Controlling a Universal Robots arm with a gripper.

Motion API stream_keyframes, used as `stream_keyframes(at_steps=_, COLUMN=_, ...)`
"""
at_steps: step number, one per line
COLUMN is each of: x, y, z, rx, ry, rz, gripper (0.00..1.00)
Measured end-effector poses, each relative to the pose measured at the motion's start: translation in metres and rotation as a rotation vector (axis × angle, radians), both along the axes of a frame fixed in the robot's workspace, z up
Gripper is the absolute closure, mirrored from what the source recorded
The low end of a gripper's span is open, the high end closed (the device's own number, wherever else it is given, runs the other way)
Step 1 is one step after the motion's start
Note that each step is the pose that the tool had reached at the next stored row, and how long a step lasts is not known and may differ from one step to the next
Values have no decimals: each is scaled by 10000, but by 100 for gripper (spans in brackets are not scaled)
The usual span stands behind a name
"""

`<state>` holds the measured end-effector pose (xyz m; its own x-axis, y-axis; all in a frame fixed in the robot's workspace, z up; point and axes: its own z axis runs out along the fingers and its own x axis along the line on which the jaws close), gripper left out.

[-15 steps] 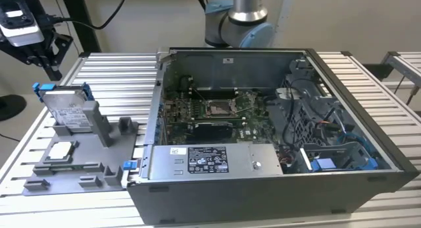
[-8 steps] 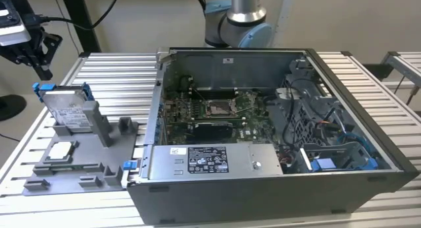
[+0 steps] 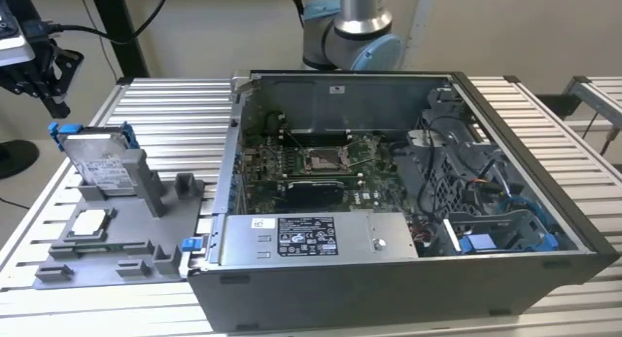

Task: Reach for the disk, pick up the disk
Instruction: 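Reach for the disk, then pick up the disk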

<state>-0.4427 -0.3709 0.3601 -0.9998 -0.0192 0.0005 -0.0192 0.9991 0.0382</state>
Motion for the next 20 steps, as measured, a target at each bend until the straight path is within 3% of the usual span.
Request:
stream_keyframes(at_steps=13, x=-1, y=1, z=0, rx=-1, ry=0, rz=65, gripper=100)
stream_keyframes(at_steps=20, x=-1, y=1, z=0, rx=-1, ry=-1, rz=896, gripper=100)
